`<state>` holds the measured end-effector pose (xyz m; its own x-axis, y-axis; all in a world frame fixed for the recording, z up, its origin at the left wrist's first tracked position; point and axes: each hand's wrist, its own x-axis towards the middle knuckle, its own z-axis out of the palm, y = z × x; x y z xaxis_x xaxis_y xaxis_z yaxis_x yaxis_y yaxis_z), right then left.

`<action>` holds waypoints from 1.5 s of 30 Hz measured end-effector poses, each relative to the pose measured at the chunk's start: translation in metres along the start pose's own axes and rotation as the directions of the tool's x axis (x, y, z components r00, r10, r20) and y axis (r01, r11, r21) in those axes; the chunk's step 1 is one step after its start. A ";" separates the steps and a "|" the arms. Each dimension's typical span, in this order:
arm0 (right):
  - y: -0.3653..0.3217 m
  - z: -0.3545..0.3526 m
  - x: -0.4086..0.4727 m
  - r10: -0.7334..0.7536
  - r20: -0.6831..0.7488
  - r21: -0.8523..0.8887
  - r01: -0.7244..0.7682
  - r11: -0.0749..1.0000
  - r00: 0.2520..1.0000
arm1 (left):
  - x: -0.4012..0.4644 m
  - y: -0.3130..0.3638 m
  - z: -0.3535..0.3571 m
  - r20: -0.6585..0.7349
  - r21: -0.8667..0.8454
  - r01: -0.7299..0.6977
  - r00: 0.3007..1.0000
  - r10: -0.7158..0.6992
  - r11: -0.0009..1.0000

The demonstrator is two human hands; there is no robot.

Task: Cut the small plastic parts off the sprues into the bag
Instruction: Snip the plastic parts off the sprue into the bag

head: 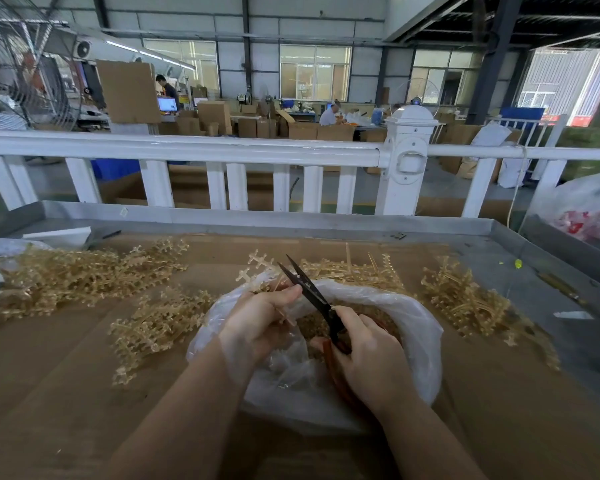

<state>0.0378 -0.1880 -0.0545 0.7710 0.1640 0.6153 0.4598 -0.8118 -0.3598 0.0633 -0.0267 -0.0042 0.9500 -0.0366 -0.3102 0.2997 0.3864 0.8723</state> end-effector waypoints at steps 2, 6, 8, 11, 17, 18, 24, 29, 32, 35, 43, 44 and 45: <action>0.000 -0.001 0.000 0.002 -0.005 0.014 -0.001 1.000 1.000 | 0.003 -0.002 -0.002 0.016 -0.104 0.026 1.000 -0.025 0.994; 0.000 -0.002 0.000 0.001 -0.001 0.022 -0.001 1.000 1.000 | 0.005 -0.007 -0.001 0.092 -0.167 0.029 0.996 -0.013 0.986; 0.000 -0.003 0.000 0.001 0.008 0.025 -0.001 1.000 1.000 | 0.004 -0.009 0.002 0.062 -0.193 0.008 0.998 0.004 0.981; -0.001 -0.004 -0.001 -0.005 0.007 0.020 0.005 1.000 1.000 | 0.002 -0.010 0.006 -0.017 -0.239 -0.041 0.999 0.038 0.970; -0.003 -0.007 -0.002 -0.004 0.005 0.027 0.003 1.000 1.000 | 0.000 -0.007 0.005 -0.023 -0.118 -0.134 0.991 0.132 0.984; -0.003 -0.007 -0.002 0.001 0.010 0.029 -0.001 1.000 1.000 | 0.002 -0.007 0.004 -0.027 -0.099 -0.156 0.988 0.154 0.983; -0.002 -0.006 -0.003 0.010 0.038 0.041 -0.012 0.999 0.999 | 0.005 -0.005 -0.002 0.022 0.023 -0.233 0.972 0.232 0.972; -0.001 -0.004 -0.003 0.024 0.046 0.044 -0.026 0.999 0.999 | 0.006 -0.002 -0.005 0.042 0.109 -0.213 0.977 0.210 0.971; 0.000 -0.004 -0.003 0.025 0.061 0.035 -0.027 0.999 0.998 | 0.006 -0.002 -0.005 0.035 0.103 -0.191 0.982 0.188 0.976; 0.000 -0.004 -0.003 0.022 0.072 0.029 -0.024 0.999 0.997 | 0.006 -0.001 -0.005 0.029 0.086 -0.157 0.988 0.155 0.984; -0.001 -0.006 -0.003 0.023 0.085 0.040 -0.026 0.999 0.996 | 0.008 -0.003 0.000 0.068 -0.046 0.077 0.995 -0.074 0.996; -0.001 -0.006 -0.003 0.024 0.086 0.038 -0.028 0.999 0.996 | 0.007 -0.003 0.001 0.078 -0.078 0.073 0.995 -0.067 0.994; -0.001 -0.006 -0.003 0.027 0.083 0.039 -0.030 0.999 0.996 | 0.006 -0.004 0.001 0.082 -0.115 0.066 0.995 -0.057 0.991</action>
<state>0.0327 -0.1910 -0.0518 0.8169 0.1884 0.5451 0.4533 -0.7940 -0.4050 0.0683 -0.0294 -0.0091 0.9353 -0.1338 -0.3275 0.3499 0.4865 0.8005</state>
